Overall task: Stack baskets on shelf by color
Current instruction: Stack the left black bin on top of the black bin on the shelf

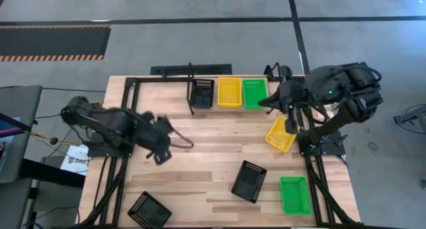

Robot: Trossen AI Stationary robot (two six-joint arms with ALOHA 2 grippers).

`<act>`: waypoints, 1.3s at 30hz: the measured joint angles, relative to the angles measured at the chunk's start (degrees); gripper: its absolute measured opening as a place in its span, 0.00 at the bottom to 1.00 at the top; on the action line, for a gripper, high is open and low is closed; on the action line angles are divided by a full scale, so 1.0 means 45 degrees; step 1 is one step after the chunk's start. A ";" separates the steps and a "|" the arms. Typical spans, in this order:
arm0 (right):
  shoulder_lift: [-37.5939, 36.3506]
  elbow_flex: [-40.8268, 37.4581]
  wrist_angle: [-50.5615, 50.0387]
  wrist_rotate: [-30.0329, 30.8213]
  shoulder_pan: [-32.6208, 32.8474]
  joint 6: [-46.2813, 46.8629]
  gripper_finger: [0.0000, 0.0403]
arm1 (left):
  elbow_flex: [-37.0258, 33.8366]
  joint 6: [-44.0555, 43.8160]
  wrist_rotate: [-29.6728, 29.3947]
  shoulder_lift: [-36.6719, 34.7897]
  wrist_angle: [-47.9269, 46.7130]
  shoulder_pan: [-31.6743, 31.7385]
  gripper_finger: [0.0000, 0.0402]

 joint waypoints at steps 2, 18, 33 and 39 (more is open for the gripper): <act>0.0025 -0.0005 0.0209 -0.0114 -0.0046 -0.0080 0.02 | -0.1399 -0.0369 0.1108 0.0010 0.0165 -0.0300 0.44; -0.0023 -0.0005 0.0447 -0.0358 -0.0037 -0.0362 0.02 | -0.8289 -0.1073 0.8465 0.0073 1.0602 -0.2989 0.44; -0.0009 -0.0005 0.0427 -0.0716 -0.0032 -0.0362 0.02 | -0.8299 0.3087 0.6749 0.1527 1.0219 -0.4301 0.44; -0.0009 -0.0005 0.0434 -0.0723 -0.0032 -0.0362 0.02 | -0.8294 0.4071 0.6914 0.2944 1.0062 -0.4432 0.44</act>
